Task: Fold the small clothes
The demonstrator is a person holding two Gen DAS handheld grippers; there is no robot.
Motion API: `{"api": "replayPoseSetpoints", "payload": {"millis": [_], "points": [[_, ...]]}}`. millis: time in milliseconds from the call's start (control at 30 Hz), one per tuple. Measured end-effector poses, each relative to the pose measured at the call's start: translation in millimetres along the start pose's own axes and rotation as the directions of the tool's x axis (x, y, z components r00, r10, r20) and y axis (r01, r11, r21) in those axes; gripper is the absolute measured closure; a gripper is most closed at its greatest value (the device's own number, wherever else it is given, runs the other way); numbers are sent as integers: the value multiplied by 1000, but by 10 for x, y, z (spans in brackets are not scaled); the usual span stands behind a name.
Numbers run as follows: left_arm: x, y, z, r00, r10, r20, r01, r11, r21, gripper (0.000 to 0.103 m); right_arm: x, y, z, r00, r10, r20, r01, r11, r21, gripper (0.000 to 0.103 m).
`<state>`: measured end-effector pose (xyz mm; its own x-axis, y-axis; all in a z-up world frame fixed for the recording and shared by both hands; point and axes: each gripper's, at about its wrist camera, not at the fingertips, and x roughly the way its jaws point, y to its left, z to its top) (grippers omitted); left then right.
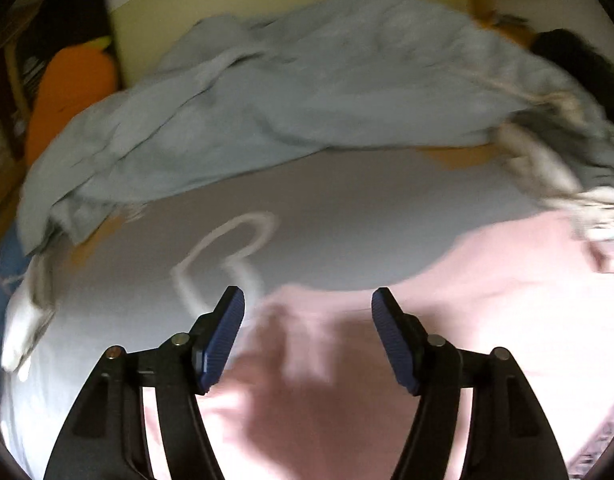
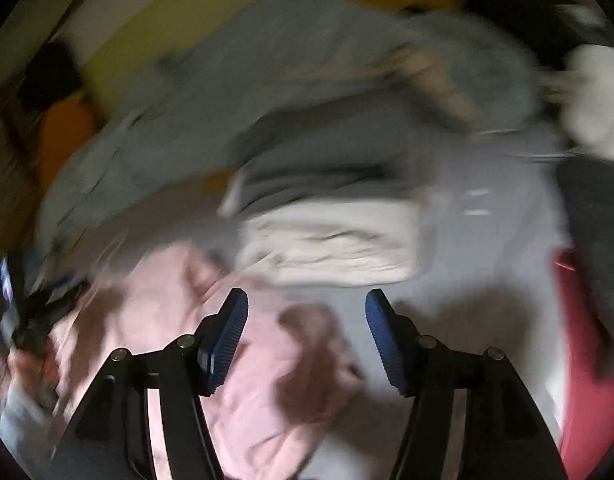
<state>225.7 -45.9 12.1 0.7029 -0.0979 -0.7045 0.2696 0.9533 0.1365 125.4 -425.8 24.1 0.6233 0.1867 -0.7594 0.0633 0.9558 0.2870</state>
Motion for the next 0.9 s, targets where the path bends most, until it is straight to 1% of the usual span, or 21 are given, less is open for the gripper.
{"api": "replayPoseSetpoints", "payload": {"millis": [33, 67, 100, 133, 167, 200, 267, 300, 333, 400, 433, 500, 533, 567, 600, 633, 700, 800, 833, 867, 900], "points": [[-60, -105, 30, 999, -46, 6, 46, 999, 6, 38, 96, 17, 2, 999, 22, -45, -23, 1000, -16, 41], [-105, -201, 51, 996, -87, 13, 87, 996, 8, 38, 161, -4, -20, 998, 19, -63, -20, 1000, -14, 44], [-142, -303, 67, 991, -130, 19, 130, 991, 5, 38, 232, -20, -43, 997, 0, -72, 0, 1000, 1, 58], [-152, -415, 84, 985, -173, 15, 173, 985, 1, 38, 329, -62, -70, 995, -21, -98, 24, 999, 24, 81], [-159, -535, 93, 980, -197, 10, 197, 980, -4, 38, 369, -91, -81, 994, -18, -107, 23, 999, 44, 92], [-142, -642, 105, 978, -211, 6, 211, 978, -11, 38, 362, -171, -81, 996, -7, -93, 17, 995, 101, 98], [-53, -847, 124, 976, -218, -4, 218, 976, -10, 38, 228, -342, -67, 999, -11, -32, 18, 972, 234, 99], [14, -957, 143, 978, -208, -17, 208, 978, -12, 38, 119, -413, -80, 1000, -30, 6, 27, 960, 279, 100], [73, -1035, 158, 980, -197, -33, 197, 980, -21, 38, 9, -436, -102, 997, -68, 31, 56, 955, 293, 100], [186, -1187, 188, 976, -214, -47, 211, 976, -57, 38, -112, -445, -156, 992, -121, 47, 102, 949, 298, 100], [266, -1248, 200, 978, -199, -60, 195, 978, -67, 38, -137, -452, -200, 992, -122, 45, 103, 947, 303, 100], [497, -1339, 193, 987, -125, -97, 119, 991, -66, 38, -105, -507, -240, 995, -93, 30, 78, 944, 321, 99], [582, -1363, 171, 988, -99, -116, 92, 993, -68, 38, -78, -523, -234, 996, -90, 19, 79, 940, 333, 95], [675, -1363, 145, 987, -94, -130, 84, 993, -78, 36, -81, -562, -233, 996, -92, 15, 81, 934, 349, 92], [706, -1334, 121, 987, -108, -120, 96, 990, -100, 35, -125, -639, -212, 995, -93, 19, 80, 929, 361, 82], [702, -1301, 118, 986, -121, -110, 108, 987, -118, 35, -184, -703, -246, 995, -93, 30, 75, 923, 377, 69], [703, -1276, 111, 986, -130, -105, 116, 984, -132, 35, -270, -812, -302, 997, -71, 43, 46, 909, 415, 58], [692, -1302, 96, 989, -112, -96, 101, 988, -117, 35, -345, -900, -445, 1000, 2, 22, -12, 897, 443, 58], [692, -1294, 93, 989, -116, -94, 105, 987, -121, 35, -301, -922, -491, 1000, 29, -11, -21, 893, 449, 65], [690, -1276, 92, 988, -126, -91, 114, 985, -130, 35, -252, -931, -530, 998, 45, -45, -20, 890, 455, 69], [681, -1259, 81, 987, -137, -86, 124, 982, -140, 36, -229, -933, -565, 997, 55, -57, -23, 888, 459, 71]]}}
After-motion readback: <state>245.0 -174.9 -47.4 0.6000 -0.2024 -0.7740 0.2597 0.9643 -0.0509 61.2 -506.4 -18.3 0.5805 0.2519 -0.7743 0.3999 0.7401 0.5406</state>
